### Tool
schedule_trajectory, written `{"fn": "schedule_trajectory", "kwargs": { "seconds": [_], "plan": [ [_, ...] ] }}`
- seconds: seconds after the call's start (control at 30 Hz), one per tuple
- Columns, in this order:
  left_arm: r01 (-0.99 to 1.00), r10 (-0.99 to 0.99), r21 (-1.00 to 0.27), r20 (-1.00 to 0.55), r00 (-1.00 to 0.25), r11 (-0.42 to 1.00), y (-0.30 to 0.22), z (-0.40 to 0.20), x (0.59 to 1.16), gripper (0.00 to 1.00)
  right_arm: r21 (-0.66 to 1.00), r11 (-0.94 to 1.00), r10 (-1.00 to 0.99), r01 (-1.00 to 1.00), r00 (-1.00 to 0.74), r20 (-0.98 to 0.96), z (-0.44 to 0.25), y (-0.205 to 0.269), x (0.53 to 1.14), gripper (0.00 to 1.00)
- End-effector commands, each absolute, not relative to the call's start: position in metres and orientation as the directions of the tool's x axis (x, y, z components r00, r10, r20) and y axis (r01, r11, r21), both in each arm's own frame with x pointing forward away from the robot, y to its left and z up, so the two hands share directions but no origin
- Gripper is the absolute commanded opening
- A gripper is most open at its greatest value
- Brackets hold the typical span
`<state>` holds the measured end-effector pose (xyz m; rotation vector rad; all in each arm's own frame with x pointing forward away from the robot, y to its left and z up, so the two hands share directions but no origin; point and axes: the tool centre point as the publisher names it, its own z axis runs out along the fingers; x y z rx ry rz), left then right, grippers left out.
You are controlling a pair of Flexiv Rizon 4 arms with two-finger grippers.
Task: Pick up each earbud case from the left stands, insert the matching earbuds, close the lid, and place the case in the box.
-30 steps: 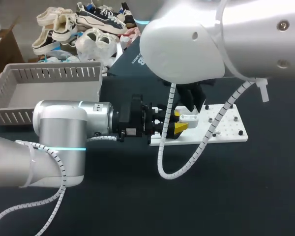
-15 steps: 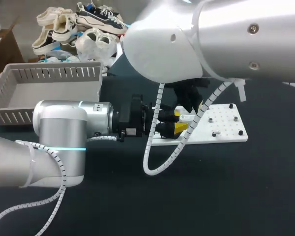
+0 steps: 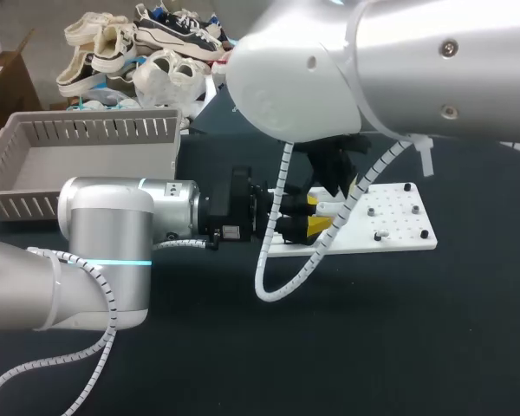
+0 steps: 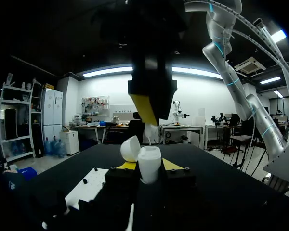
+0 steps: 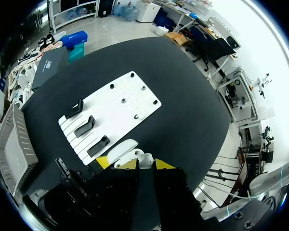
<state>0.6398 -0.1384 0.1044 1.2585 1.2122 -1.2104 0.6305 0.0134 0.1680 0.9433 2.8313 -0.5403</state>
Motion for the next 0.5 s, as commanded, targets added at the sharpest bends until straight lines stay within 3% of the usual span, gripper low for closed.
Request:
{"fn": "schedule_trajectory", "kwargs": {
  "seconds": [0.03,0.5],
  "plan": [
    [1.0,0.031,0.01,-0.999,0.01,-0.025,-0.1387,0.1041,0.6383,0.0,-0.294,0.744,0.559,0.6,-0.8,-0.218,0.1641,0.0111,0.6288,0.0],
    [1.0,0.031,0.01,-0.999,0.01,-0.025,-0.1387,0.1041,0.6383,0.0,-0.301,0.749,0.547,0.59,-0.808,-0.221,0.1574,0.0154,0.6297,0.0]
  ]
}}
